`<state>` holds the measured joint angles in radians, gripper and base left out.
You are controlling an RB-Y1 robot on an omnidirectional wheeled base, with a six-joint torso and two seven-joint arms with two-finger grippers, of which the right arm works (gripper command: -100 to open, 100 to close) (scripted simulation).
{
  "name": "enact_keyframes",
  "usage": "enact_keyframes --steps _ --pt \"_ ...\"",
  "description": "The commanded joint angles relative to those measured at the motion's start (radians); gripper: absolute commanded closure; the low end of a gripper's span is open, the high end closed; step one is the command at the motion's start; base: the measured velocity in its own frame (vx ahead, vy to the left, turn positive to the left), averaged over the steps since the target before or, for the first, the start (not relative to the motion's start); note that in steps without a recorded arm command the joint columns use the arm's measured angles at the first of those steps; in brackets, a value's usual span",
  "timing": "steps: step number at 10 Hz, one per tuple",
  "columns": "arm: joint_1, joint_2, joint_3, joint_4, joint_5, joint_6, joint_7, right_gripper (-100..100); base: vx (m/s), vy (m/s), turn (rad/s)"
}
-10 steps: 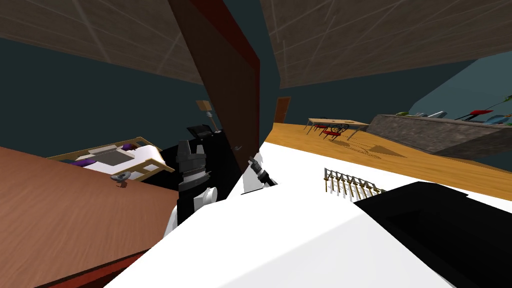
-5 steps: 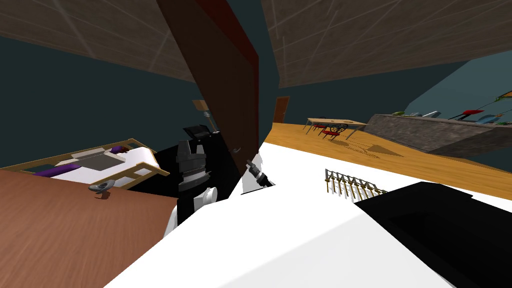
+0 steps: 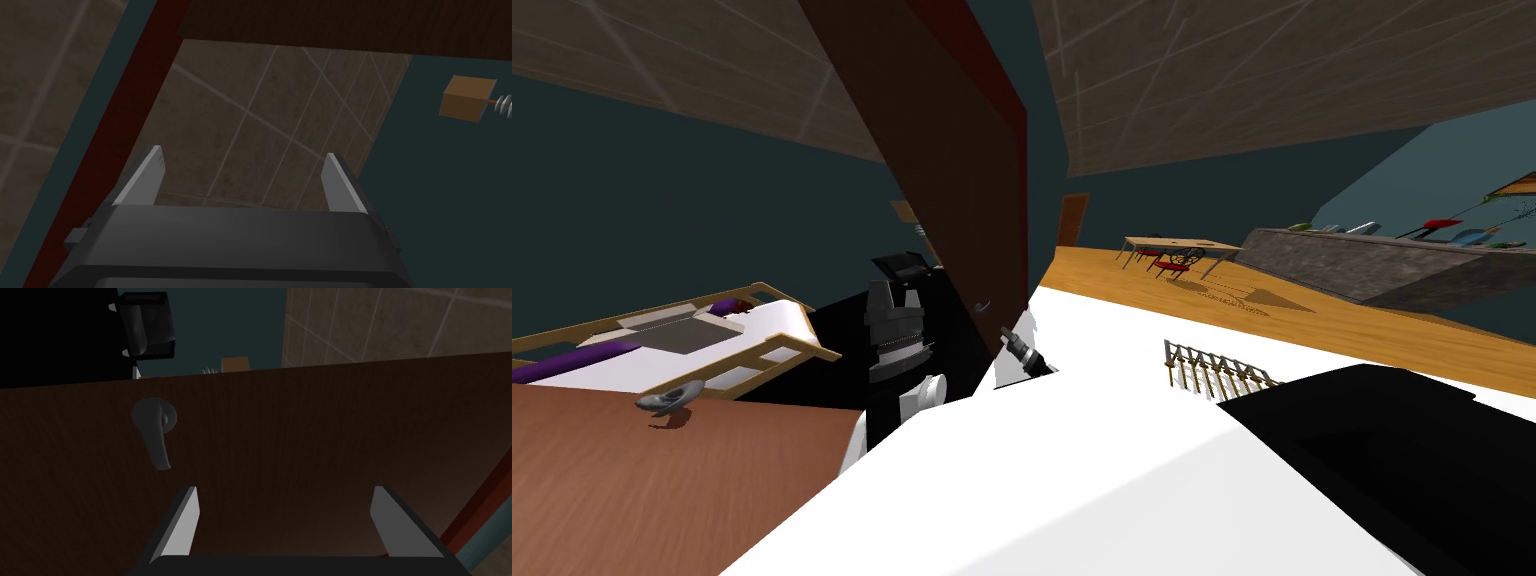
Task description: Push the door open
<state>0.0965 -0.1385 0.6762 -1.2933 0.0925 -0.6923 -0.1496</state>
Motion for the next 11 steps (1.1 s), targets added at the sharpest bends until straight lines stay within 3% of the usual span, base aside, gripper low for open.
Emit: enact_keyframes --steps 1,8,11 --pt "-0.010 0.002 0.007 0.030 -0.001 -0.012 -0.001 -100 0.094 -0.019 -0.009" --pt "-0.083 -0.005 0.133 0.218 -0.005 -0.044 -0.021 -100 0.182 -0.006 -0.047" --pt "-0.101 -0.006 0.164 0.265 -0.007 -0.051 -0.026 -100 0.134 -0.004 -0.032"
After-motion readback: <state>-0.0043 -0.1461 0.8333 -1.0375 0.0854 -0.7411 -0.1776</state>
